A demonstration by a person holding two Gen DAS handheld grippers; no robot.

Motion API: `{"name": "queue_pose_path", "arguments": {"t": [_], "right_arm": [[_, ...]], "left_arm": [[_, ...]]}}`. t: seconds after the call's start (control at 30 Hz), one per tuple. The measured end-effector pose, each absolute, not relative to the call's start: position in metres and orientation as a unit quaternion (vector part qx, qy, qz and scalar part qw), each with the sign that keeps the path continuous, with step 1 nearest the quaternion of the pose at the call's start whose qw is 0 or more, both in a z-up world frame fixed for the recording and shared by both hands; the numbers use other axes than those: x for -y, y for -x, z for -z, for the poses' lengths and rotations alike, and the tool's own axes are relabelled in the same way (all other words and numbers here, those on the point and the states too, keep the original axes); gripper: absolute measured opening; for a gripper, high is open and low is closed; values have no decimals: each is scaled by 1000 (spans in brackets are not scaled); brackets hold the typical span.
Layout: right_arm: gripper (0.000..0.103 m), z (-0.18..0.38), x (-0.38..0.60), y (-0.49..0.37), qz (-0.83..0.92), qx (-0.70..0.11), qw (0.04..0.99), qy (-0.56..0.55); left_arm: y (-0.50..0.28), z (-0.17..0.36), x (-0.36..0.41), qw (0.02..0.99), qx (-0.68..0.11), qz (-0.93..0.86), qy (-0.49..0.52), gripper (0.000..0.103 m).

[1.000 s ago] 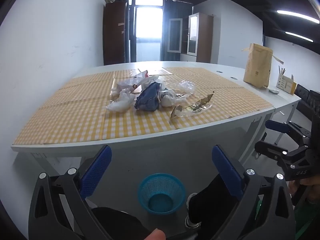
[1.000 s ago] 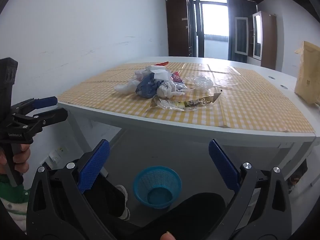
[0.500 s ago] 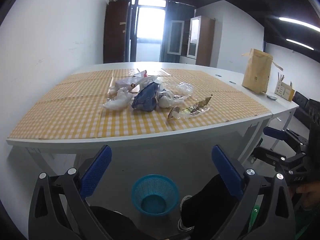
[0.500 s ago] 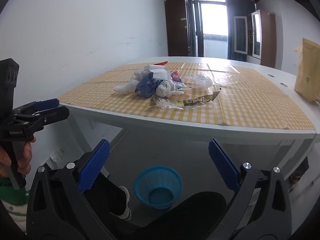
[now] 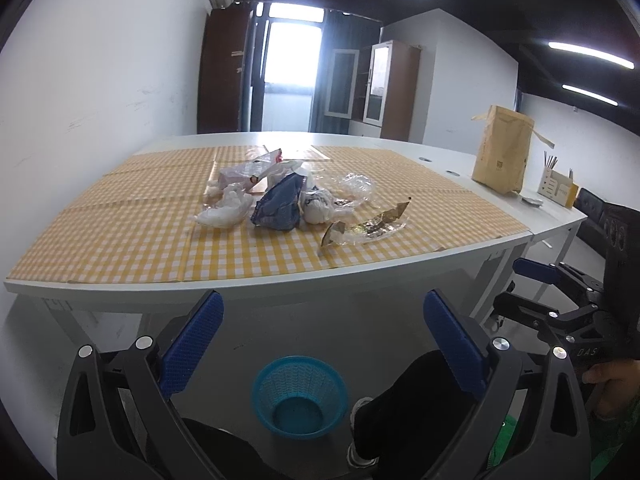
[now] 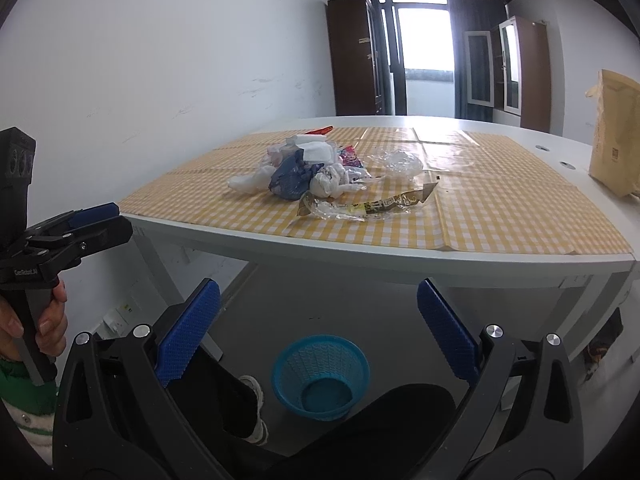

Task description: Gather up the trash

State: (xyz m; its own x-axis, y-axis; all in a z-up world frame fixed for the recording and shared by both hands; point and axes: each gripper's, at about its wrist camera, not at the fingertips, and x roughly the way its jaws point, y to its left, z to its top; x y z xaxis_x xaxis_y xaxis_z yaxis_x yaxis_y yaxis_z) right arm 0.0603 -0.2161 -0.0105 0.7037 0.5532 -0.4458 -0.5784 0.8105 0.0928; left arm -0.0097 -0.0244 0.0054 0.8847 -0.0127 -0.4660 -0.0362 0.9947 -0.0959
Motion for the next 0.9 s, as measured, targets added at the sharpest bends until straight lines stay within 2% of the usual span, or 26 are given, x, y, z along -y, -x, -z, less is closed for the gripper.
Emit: {"name": "queue_pose_path", "arguments": {"t": [0.9], "right_arm": [[94, 16, 221, -64, -302, -240, 922, 16]], "left_arm": [[2, 6, 13, 964, -259, -14, 61, 97]]}}
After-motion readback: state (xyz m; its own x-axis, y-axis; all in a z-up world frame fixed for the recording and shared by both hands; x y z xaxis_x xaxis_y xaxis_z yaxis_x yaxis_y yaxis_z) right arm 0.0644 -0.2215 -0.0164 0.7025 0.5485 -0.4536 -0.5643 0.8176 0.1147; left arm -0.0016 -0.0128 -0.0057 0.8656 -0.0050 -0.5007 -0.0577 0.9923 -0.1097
